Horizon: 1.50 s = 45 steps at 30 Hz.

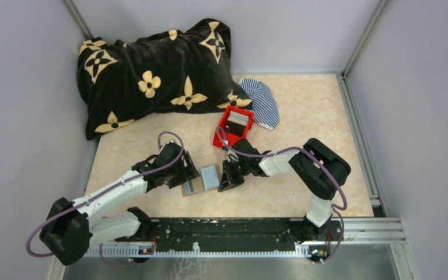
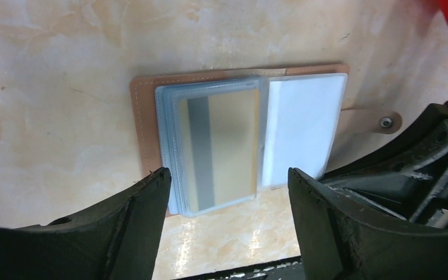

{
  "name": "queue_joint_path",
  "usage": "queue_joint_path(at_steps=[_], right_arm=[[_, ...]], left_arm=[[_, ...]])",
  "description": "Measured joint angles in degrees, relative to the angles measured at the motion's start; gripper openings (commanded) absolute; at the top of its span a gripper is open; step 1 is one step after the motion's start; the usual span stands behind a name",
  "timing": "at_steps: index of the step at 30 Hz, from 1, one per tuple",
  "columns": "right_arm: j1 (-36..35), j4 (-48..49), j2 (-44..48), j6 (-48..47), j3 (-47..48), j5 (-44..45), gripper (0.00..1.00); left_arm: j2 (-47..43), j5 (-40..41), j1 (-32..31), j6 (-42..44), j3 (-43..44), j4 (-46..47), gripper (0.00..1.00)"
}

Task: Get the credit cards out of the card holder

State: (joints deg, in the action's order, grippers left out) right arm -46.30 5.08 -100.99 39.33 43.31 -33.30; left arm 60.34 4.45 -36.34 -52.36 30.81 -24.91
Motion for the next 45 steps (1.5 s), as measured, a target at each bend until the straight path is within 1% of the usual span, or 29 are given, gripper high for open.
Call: queue_joint_path(at_steps=[3,5,10,13,18,24,27,31,33,36,41,45], right_arm=[[0.00,0.09,-0.07,-0.31,0.00,-0.22,0.00],[0.00,0.13,-0.09,-0.39,0.00,-0.42,0.00],[0.00,0.52,-0.11,-0.61,-0.15,-0.74,0.00],[0.00,0.98,-0.11,-0.79,-0.42,-0.90,0.00],[0.00,1.44,-0.11,-0.92,-0.74,-1.27,0.00],[0.09,3.13,-0.11,-0.74,-1.70,-2.05,0.00],[0.09,3.17,-0.11,-0.76,-1.70,-2.10,0.00],[0.11,3.10,-0.11,-0.76,-1.70,-2.08,0.00],[0.11,3.08,-0.11,-0.79,-1.70,-2.05,0.00],[0.17,3.13,-0.11,-0.76,-1.70,-2.08,0.00],[0.31,3.48,-0.33,-0.61,-1.70,-2.47,0.00],[0.33,3.48,-0.35,-0.61,-1.70,-2.49,0.00]], left_arm=[[2.97,3.28,-2.60,-1.42,1.68,-2.16,0.81],[5.62,5.01,-4.09,-2.32,3.02,-2.69,0.79],[10.29,6.67,-5.97,-3.58,4.39,-2.56,0.77],[10.71,6.69,-5.97,-3.85,4.44,-2.23,0.76],[10.69,6.49,-5.97,-4.79,4.35,-0.98,0.64],[7.91,5.95,-5.97,-5.03,4.31,0.35,0.59],[6.67,5.53,-5.97,-5.05,3.74,2.32,0.60],[6.75,5.18,-5.97,-5.11,2.84,3.37,0.70],[7.06,5.22,-5.97,-5.42,2.84,2.86,0.73],[6.60,5.79,-5.97,-5.79,2.84,1.73,0.73],[2.93,7.17,-5.97,-6.14,1.77,2.05,0.73],[5.14,6.73,-5.97,-6.16,1.60,2.38,0.73]])
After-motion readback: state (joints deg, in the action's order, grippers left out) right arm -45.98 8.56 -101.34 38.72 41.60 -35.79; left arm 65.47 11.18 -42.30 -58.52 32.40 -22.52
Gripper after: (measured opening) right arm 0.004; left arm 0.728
